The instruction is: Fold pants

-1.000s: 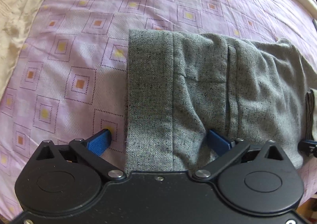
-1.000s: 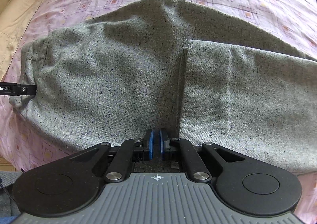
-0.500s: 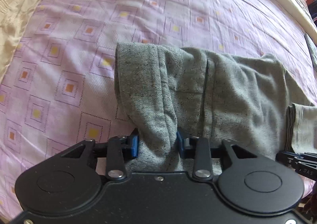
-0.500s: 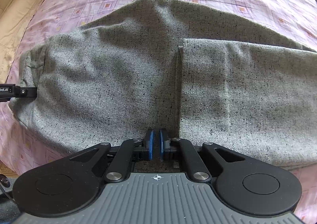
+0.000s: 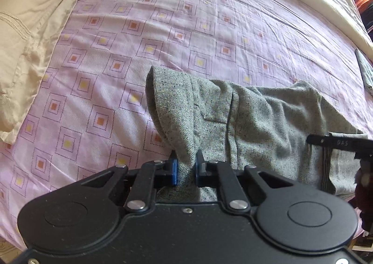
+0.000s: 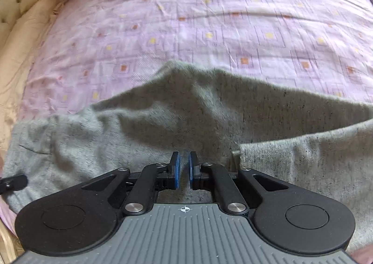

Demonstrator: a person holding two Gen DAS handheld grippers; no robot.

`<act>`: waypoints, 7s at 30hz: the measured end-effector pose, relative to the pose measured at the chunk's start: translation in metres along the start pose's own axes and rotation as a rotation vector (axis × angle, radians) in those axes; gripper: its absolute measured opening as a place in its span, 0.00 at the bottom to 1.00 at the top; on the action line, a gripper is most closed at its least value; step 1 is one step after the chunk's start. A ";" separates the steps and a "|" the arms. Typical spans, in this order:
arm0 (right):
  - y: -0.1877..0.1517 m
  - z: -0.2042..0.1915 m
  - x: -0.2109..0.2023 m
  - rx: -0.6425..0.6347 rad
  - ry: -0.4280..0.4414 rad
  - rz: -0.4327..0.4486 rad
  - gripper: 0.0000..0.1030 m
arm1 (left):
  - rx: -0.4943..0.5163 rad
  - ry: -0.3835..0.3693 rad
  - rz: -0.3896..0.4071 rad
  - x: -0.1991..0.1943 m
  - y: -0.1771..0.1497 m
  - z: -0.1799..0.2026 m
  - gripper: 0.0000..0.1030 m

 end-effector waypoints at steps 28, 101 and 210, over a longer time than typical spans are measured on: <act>-0.087 0.040 -0.059 -0.009 0.224 -0.031 0.08 | 0.143 0.095 0.199 -0.087 0.018 0.112 0.14; 0.053 0.176 -0.198 0.132 0.633 0.052 0.10 | 0.481 0.459 0.099 0.061 -0.097 0.334 0.31; 0.013 0.291 -0.075 0.204 0.097 0.043 0.67 | 0.252 0.144 -0.110 0.104 0.005 0.281 0.85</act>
Point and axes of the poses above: each gripper's, at about its wrist camera, not at the fingertips, and x roughly the way its jaws point, z to its right, y to its top, the point moved 5 cm from there along x, roughly the way its jaws point, and after that the axes turned 9 degrees about x, right-handed, at the moved point
